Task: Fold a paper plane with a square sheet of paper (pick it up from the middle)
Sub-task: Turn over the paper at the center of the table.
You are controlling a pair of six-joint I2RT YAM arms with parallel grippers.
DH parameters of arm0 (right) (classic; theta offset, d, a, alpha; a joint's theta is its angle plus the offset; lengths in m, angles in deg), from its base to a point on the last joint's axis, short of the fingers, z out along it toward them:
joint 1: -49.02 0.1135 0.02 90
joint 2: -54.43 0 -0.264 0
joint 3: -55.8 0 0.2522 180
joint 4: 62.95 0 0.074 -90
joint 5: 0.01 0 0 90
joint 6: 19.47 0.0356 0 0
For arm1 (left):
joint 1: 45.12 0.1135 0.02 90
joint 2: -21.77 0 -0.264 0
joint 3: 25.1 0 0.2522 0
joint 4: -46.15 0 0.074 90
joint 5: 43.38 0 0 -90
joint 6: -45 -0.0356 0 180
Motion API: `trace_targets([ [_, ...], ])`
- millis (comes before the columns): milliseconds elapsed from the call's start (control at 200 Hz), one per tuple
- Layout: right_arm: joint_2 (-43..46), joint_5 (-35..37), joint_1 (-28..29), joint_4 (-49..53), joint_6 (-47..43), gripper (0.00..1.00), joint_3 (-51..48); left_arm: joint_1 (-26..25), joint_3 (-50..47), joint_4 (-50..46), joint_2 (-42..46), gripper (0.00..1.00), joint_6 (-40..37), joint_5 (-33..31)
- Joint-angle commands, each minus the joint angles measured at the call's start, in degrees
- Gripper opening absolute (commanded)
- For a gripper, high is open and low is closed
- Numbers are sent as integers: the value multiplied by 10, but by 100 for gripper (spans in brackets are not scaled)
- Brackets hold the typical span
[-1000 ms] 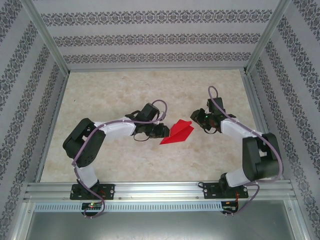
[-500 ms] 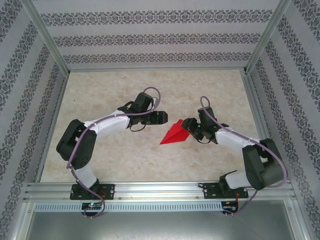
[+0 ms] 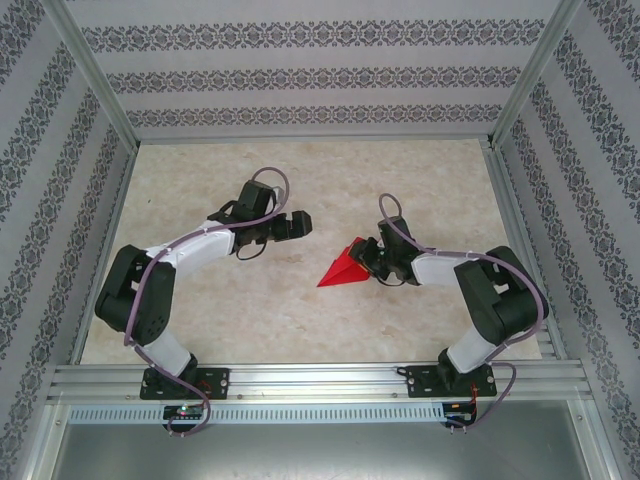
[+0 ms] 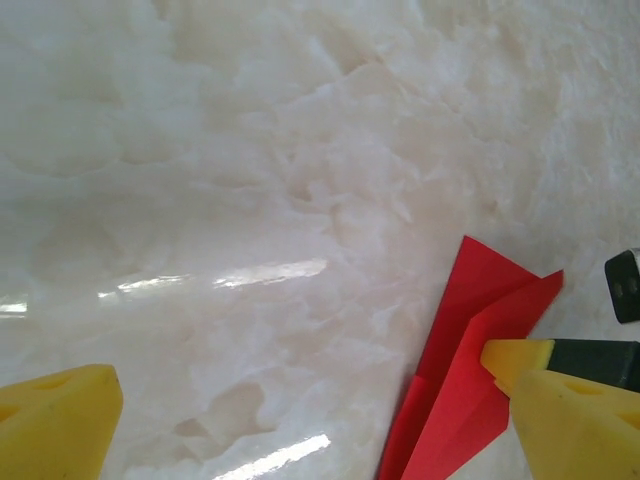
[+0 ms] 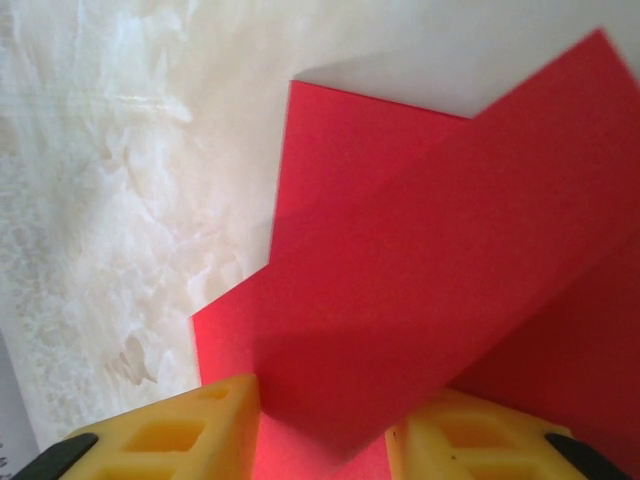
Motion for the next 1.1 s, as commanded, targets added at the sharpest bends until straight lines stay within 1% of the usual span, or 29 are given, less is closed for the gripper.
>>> trace_targets([
  [0,-20,-13,10,-72,20,31,10,18,-5,11,18,100,30,-8],
  [160,-17,-15,10,-114,22,14,4,28,-13,21,20,99,56,13],
  [235,-2,-23,5,-124,11,10,6,38,-18,21,24,100,72,35],
  [295,11,-44,-2,-143,0,10,8,52,-24,30,24,100,78,76],
  [400,22,-133,-22,-207,-5,9,18,68,-36,67,25,100,89,176],
  [470,22,-190,-36,-251,7,8,30,68,-45,96,33,100,96,220],
  [530,19,-229,-44,-270,21,8,49,68,-56,132,39,100,111,261],
  [614,14,-267,-48,-283,36,9,78,67,-72,190,47,100,141,303],
  [699,11,-284,-47,-289,52,9,104,63,-84,248,49,100,172,336],
  [844,-3,-306,-36,-310,81,10,135,41,-78,294,44,100,197,366],
  [889,-7,-310,-31,-310,85,10,142,37,-77,311,42,97,210,371],
  [994,-19,-316,-20,-309,90,10,153,31,-76,374,34,83,248,388],
  [1094,-27,-315,-18,-306,95,10,157,27,-74,397,35,73,257,391],
])
